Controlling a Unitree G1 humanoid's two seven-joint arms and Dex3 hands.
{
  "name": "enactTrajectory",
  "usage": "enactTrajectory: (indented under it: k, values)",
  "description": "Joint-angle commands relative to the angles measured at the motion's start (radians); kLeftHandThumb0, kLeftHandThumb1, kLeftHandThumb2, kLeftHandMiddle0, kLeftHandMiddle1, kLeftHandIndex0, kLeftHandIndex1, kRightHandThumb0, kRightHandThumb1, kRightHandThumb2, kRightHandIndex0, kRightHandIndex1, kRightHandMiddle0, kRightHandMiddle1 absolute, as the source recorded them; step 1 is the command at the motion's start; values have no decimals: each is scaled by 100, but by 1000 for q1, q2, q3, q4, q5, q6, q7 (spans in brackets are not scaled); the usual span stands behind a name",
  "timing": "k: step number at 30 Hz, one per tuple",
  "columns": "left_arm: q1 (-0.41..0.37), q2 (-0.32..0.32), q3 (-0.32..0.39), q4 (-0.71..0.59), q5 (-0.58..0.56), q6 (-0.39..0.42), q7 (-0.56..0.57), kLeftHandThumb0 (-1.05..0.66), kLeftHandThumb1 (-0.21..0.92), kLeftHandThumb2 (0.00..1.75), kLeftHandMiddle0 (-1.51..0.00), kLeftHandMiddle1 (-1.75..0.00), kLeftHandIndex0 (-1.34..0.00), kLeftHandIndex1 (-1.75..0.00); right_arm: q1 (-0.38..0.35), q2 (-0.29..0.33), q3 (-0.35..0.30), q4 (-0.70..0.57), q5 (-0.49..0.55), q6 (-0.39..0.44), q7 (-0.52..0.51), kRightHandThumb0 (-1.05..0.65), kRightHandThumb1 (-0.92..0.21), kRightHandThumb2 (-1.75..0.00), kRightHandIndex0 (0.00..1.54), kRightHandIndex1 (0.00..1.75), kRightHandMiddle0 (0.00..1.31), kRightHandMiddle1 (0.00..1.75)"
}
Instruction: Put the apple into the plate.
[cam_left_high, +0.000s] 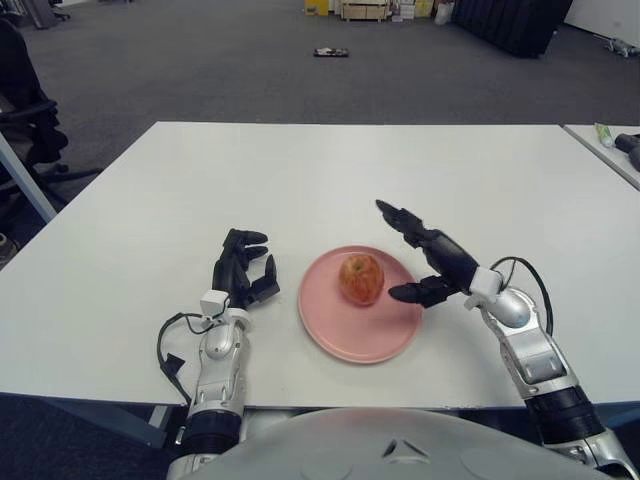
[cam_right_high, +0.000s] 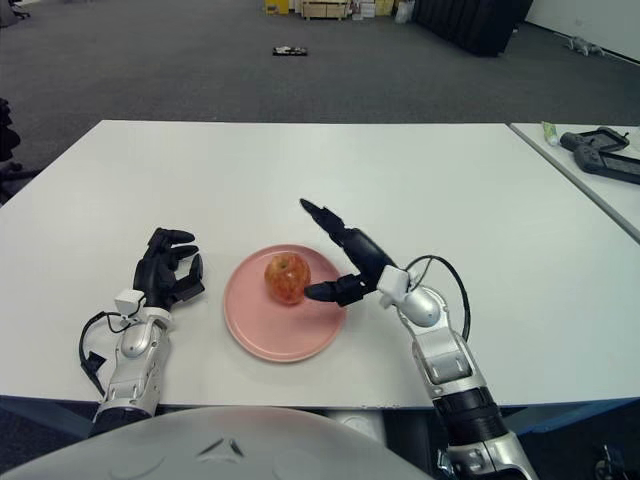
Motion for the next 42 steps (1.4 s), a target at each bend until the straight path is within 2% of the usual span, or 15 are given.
enactTrajectory:
  k: [1, 6, 11, 12, 15, 17, 18, 20, 27, 37, 42]
  values:
    - [21, 3, 2, 41, 1, 29, 0, -1, 44, 117, -54, -167, -31, -175, 4, 30, -48, 48, 24, -63, -38, -105, -85, -36, 0, 0, 0, 0]
    - [22, 4, 1, 32, -3, 35, -4, -1, 44, 116, -53, -168, -31, -175, 11, 85, -85, 63, 18, -97, -113, -105, -89, -36, 0, 0, 0, 0]
    - [23, 6, 1, 31, -2, 43, -2, -1, 48, 111, -51, -165, -30, -175, 11, 161, -122, 62, 64, -65, -185, -102, -92, -42, 0, 0, 0, 0]
    - [24, 6, 2, 29, -1, 46, 1, -1, 48, 111, -51, -165, -30, -175, 9, 198, -138, 65, 98, -59, -211, -100, -92, -44, 0, 0, 0, 0]
    - [25, 2, 3, 26, 0, 46, 7, -1, 49, 109, -52, -163, -29, -175, 2, 275, -170, 92, 156, -74, -262, -84, -91, -57, 3, 8, 0, 12]
    - [26, 0, 4, 26, -4, 41, 5, -1, 49, 109, -51, -164, -29, -175, 6, 302, -181, 115, 157, -100, -281, -77, -91, -63, 1, 30, 0, 31]
    - [25, -1, 4, 27, -7, 40, 2, -1, 49, 110, -51, -165, -29, -175, 11, 311, -185, 122, 147, -114, -293, -76, -91, -64, 1, 34, 0, 35]
    - [25, -1, 5, 29, -10, 38, -2, -1, 49, 110, -50, -166, -30, -175, 19, 324, -193, 131, 130, -133, -310, -74, -91, -67, 0, 48, 0, 51]
    - [25, 4, 6, 31, -10, 32, -4, -1, 50, 109, -49, -166, -30, -175, 54, 343, -214, 193, 90, -189, -345, -69, -92, -76, 0, 71, 0, 78]
    - [22, -1, 16, 39, -34, 19, -14, -1, 50, 108, -51, -162, -30, -175, 41, 361, -238, 382, 71, -251, -374, -63, -92, -83, 1, 88, 0, 101]
    - [23, -1, 18, 36, -39, 23, -15, -1, 49, 110, -51, -165, -30, -175, 32, 369, -245, 429, 66, -254, -390, -61, -92, -86, 6, 93, 0, 111]
